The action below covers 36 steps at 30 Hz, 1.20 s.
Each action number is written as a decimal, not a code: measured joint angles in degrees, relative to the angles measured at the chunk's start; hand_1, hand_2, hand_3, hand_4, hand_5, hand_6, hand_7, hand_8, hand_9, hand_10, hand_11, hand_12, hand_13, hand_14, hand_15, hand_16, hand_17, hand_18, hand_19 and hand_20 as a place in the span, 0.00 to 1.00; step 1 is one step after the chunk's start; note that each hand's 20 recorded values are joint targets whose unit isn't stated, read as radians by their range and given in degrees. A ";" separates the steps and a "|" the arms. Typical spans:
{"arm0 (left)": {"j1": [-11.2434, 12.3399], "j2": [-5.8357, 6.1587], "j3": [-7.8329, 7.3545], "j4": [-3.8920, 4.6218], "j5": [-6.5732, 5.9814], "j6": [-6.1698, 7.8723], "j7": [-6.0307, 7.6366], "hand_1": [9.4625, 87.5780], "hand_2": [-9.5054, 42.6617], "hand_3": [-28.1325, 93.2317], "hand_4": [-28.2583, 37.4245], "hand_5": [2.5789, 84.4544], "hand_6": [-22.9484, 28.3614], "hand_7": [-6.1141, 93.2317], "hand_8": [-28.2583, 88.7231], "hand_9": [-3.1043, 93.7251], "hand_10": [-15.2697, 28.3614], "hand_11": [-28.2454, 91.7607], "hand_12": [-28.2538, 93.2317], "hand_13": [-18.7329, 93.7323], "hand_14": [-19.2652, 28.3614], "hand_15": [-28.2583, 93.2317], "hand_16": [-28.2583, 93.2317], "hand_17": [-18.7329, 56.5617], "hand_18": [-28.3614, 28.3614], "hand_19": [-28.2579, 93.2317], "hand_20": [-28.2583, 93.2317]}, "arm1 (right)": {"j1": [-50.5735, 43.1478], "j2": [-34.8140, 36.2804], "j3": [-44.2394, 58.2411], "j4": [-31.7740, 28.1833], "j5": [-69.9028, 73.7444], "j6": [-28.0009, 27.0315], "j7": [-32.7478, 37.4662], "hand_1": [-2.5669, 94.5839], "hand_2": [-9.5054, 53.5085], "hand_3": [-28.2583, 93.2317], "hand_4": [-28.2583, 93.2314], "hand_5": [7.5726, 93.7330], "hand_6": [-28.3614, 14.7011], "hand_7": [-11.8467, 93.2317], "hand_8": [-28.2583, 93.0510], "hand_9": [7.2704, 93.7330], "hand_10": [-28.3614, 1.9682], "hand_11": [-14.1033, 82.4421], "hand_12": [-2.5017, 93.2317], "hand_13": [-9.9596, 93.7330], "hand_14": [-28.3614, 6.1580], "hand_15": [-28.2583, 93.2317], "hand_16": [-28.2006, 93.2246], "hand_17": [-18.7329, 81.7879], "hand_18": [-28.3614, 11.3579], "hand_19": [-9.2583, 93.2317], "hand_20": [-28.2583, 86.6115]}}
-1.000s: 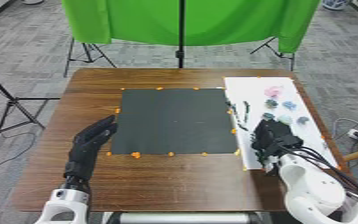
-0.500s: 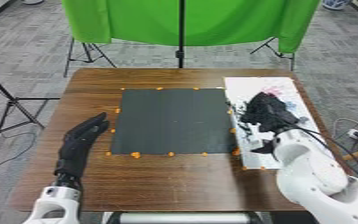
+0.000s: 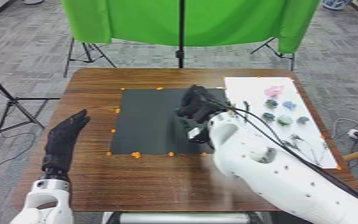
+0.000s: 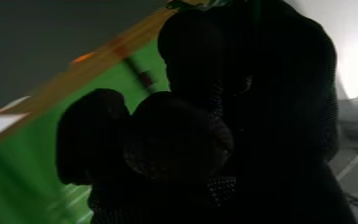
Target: Arrange flowers
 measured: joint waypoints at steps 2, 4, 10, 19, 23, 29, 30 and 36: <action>0.00 0.00 0.13 -0.02 0.00 -0.02 -0.04 0.20 0.14 0.78 0.01 0.54 0.50 0.17 0.19 0.47 0.63 0.34 0.33 0.42 0.64 0.29 0.24 0.32 0.62 0.24 0.38 | 2.67 -2.06 -2.73 0.82 0.92 -0.03 0.07 0.87 0.00 0.00 0.75 0.85 0.71 0.45 0.44 0.95 0.67 0.50 0.46 1.00 0.93 0.74 0.45 0.83 0.41 1.00 0.59; 0.02 0.00 0.25 -0.08 0.00 -0.02 -0.06 0.20 0.14 0.79 0.00 0.54 0.49 0.18 0.18 0.47 0.62 0.34 0.33 0.42 0.63 0.29 0.24 0.32 0.62 0.24 0.38 | 4.70 -4.13 -4.43 1.68 3.11 -0.03 0.31 0.86 0.00 0.00 0.75 0.85 0.71 0.45 0.44 0.96 0.67 0.50 0.45 1.00 0.93 0.74 0.45 0.83 0.41 1.00 0.59; 0.10 0.00 0.43 -0.27 0.00 -0.03 -0.11 0.20 0.11 0.80 0.00 0.53 0.46 0.21 0.17 0.48 0.56 0.34 0.33 0.42 0.60 0.29 0.24 0.31 0.62 0.24 0.37 | 7.24 -9.57 -6.73 5.34 6.27 0.05 1.62 0.82 0.00 0.00 0.77 0.86 0.74 0.46 0.43 0.97 0.67 0.53 0.38 1.00 0.97 0.75 0.43 0.84 0.43 1.00 0.57; -0.26 0.10 1.29 -0.34 0.07 -0.92 -0.78 0.21 0.07 0.82 0.00 0.51 0.41 0.27 0.14 0.48 0.46 0.36 0.33 0.42 0.56 0.30 0.23 0.31 0.62 0.24 0.37 | 4.52 -13.44 -7.97 8.04 4.00 0.83 2.76 0.77 0.00 0.00 0.74 0.90 0.74 0.44 0.43 1.00 0.67 0.52 0.36 1.00 0.97 0.75 0.43 0.85 0.44 1.00 0.56; -0.81 0.10 1.63 -0.22 0.21 -1.90 -1.27 0.22 0.05 0.83 0.00 0.50 0.41 0.29 0.13 0.48 0.45 0.36 0.33 0.42 0.56 0.30 0.23 0.31 0.62 0.24 0.37 | 3.66 -14.05 -9.15 9.16 4.07 2.32 2.67 0.70 0.00 0.00 0.75 0.91 0.74 0.42 0.40 1.00 0.65 0.50 0.35 1.00 0.96 0.74 0.43 0.85 0.43 1.00 0.54; -1.35 0.07 1.70 -0.17 0.88 -3.44 -1.95 0.24 0.03 0.83 0.00 0.50 0.40 0.30 0.12 0.48 0.45 0.37 0.32 0.42 0.56 0.30 0.23 0.31 0.62 0.24 0.37 | 3.20 -14.23 -9.70 10.39 4.08 3.54 2.16 0.30 0.00 0.87 0.03 0.91 0.72 0.45 0.20 1.00 0.63 0.49 0.36 1.00 0.94 0.73 0.43 0.84 0.42 0.99 0.54; -1.36 0.07 1.70 -0.17 0.99 -3.62 -2.03 0.24 0.03 0.83 0.00 0.50 0.40 0.30 0.12 0.48 0.45 0.37 0.32 0.42 0.56 0.30 0.23 0.31 0.63 0.24 0.37 | 3.19 -14.23 -9.70 10.52 4.00 3.68 2.03 0.30 0.00 0.87 0.03 0.91 0.72 0.44 0.19 1.00 0.62 0.49 0.36 1.00 0.94 0.73 0.43 0.84 0.42 0.99 0.54; -1.34 0.06 1.66 -0.18 1.30 -4.22 -2.44 0.24 0.02 0.84 0.00 0.50 0.41 0.28 0.13 0.48 0.48 0.36 0.33 0.42 0.57 0.30 0.23 0.30 0.63 0.24 0.37 | 3.16 -13.96 -9.74 10.63 3.28 4.33 1.42 0.30 0.00 0.82 0.07 0.89 0.70 0.44 0.19 0.98 0.59 0.48 0.36 1.00 0.91 0.71 0.45 0.82 0.39 0.99 0.54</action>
